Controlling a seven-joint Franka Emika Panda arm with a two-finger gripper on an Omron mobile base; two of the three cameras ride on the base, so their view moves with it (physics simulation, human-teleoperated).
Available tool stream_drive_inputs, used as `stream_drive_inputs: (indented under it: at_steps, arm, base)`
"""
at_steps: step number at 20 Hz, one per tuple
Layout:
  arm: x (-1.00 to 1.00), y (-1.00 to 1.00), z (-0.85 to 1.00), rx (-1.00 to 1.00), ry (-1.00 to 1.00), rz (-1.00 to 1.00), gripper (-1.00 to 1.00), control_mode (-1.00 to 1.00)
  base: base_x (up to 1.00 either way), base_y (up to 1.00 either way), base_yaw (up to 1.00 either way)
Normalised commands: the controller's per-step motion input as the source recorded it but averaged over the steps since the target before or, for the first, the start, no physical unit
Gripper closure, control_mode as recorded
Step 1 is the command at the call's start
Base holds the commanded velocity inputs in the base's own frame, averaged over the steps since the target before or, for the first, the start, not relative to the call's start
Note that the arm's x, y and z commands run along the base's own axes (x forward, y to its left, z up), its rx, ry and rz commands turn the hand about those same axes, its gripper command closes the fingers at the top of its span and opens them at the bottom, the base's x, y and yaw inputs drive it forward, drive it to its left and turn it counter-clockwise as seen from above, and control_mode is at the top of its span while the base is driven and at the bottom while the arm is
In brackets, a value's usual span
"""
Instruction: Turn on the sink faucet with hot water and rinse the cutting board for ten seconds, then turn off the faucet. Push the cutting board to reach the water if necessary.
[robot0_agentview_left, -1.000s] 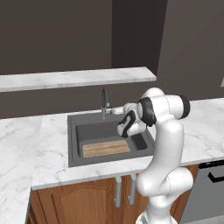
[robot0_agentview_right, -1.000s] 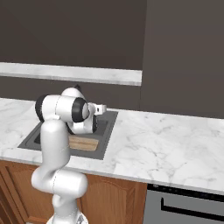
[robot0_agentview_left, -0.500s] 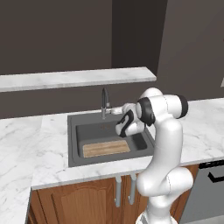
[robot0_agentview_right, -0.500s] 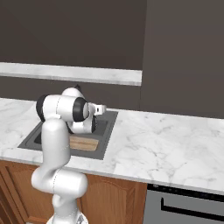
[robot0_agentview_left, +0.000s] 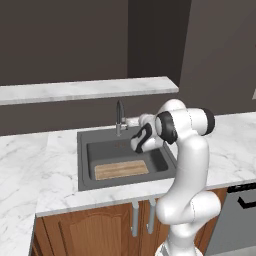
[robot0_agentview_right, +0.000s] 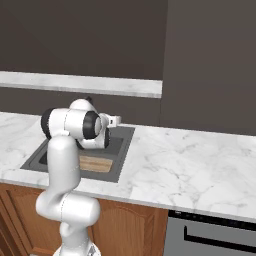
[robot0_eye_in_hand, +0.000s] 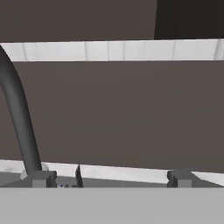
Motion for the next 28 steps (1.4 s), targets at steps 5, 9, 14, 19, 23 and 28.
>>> stream_drive_inputs:
  at_steps: [5,9,14,19,23,28]
  arm:
    - [0.0,0.0,-0.23,0.07,-0.18,0.0,-1.0,-1.0]
    - [0.0,0.0,-0.33,0.03,-0.15,0.0,-1.0,-1.0]
    - [0.0,0.0,-0.34,0.02,-0.13,0.0,-1.0,-1.0]
    - [0.0,0.0,-0.3,0.0,-0.09,0.0,-1.0,-1.0]
    - [0.0,0.05,-0.33,0.0,-0.03,0.0,-1.0,-1.0]
    - [0.0,0.09,-0.27,0.0,-0.02,0.0,-1.0,-1.0]
  base:
    - [0.0,0.0,0.0]
    - [0.0,0.0,0.0]
    - [0.0,0.0,0.0]
    - [0.0,0.0,0.0]
    - [0.0,0.0,0.0]
    - [0.0,0.0,0.0]
